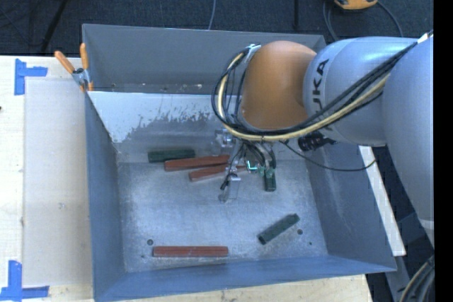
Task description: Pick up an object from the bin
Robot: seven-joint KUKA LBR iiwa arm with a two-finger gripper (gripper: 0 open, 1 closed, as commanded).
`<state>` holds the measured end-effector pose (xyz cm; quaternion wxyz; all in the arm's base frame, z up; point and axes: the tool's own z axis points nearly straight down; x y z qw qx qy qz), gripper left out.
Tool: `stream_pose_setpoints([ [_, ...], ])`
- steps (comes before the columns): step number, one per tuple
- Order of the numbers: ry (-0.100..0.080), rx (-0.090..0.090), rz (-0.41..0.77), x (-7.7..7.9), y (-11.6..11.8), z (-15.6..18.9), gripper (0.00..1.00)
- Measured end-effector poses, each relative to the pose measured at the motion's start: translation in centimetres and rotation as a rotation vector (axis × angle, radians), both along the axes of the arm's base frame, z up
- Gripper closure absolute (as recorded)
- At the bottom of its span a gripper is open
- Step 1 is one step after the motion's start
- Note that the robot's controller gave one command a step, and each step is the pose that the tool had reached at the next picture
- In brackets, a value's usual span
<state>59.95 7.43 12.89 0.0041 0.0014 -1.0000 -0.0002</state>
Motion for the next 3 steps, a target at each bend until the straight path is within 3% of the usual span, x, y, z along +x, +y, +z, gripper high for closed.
stream_pose_setpoints([
  [1, -0.007, 0.000, -0.001, 0.2, 0.0, 0.4, 0.00],
  [2, -0.011, 0.001, -0.038, 1.4, 0.9, -4.6, 0.00],
  [3, -0.015, 0.001, -0.344, 0.6, 0.7, -5.6, 1.00],
])
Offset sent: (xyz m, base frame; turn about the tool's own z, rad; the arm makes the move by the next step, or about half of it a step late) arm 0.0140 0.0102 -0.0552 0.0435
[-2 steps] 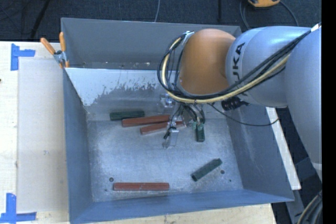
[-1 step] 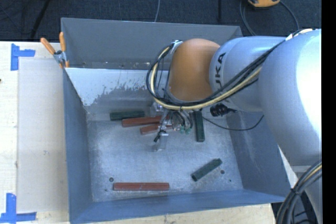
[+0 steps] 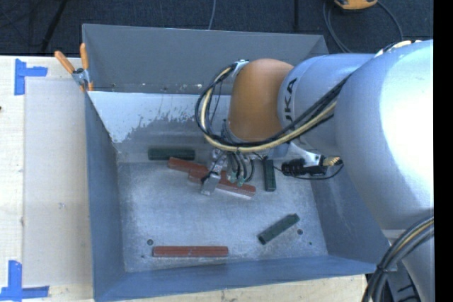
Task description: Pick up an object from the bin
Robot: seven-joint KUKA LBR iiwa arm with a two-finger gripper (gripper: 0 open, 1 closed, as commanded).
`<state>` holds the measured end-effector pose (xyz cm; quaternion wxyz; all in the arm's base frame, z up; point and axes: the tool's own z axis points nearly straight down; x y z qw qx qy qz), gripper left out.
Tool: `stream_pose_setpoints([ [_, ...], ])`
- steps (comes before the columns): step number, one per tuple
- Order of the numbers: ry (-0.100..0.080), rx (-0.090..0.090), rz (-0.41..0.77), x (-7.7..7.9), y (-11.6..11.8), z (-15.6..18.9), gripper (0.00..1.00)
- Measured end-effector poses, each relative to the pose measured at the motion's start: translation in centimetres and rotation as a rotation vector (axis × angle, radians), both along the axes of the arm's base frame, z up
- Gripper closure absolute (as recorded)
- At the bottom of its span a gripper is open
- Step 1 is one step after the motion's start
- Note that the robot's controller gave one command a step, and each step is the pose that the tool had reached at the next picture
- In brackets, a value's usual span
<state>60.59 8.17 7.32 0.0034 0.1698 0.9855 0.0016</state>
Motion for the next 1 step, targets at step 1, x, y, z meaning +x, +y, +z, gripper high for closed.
stream_pose_setpoints([
  [1, 0.000, 0.000, 0.000, 0.00, 0.00, 0.00, 1.00],
])
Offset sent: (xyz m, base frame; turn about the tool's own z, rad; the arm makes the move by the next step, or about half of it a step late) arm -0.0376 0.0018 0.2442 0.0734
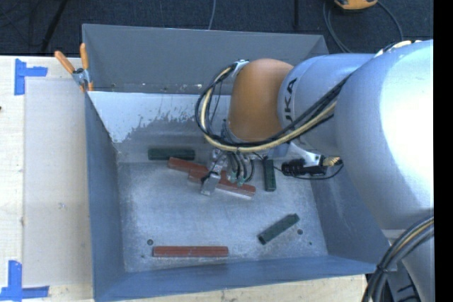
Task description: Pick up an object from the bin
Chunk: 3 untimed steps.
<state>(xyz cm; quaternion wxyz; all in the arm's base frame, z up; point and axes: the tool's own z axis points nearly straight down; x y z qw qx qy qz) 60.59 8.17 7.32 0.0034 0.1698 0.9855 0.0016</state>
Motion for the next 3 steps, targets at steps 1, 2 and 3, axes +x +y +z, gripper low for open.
stream_pose_setpoints([
  [1, 0.010, -0.002, -0.058, -3.1, 0.1, 19.7, 1.00],
  [2, -0.002, 0.000, -0.071, -3.6, 0.2, 24.9, 1.00],
  [3, 0.004, -0.002, 0.039, -3.9, 3.1, 10.6, 0.00],
])
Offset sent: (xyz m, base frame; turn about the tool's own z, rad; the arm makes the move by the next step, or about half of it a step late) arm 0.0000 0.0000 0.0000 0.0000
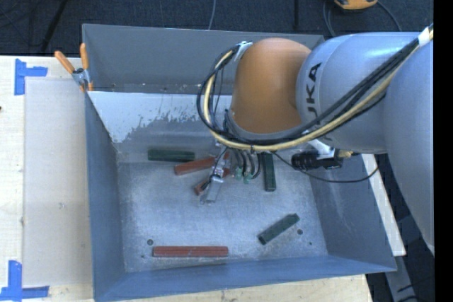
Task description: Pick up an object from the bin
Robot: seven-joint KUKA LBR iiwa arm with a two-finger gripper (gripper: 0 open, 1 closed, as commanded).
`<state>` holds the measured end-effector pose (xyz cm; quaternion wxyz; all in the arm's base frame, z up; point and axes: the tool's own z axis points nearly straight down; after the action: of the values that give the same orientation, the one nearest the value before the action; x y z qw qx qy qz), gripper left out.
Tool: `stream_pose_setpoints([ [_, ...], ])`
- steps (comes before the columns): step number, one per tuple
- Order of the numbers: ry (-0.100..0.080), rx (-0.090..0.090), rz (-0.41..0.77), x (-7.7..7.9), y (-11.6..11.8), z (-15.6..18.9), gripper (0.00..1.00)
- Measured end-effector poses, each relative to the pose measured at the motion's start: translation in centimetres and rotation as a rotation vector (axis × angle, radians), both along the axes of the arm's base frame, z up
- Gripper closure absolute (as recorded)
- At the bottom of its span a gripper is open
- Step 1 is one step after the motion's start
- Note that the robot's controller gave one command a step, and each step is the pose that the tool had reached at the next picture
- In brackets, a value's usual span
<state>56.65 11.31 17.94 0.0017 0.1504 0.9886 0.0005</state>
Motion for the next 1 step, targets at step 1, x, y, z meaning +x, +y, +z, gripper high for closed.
stream_pose_setpoints([
  [1, 0.007, -0.001, 0.015, -0.22, 0.42, -2.14, 0.00],
])
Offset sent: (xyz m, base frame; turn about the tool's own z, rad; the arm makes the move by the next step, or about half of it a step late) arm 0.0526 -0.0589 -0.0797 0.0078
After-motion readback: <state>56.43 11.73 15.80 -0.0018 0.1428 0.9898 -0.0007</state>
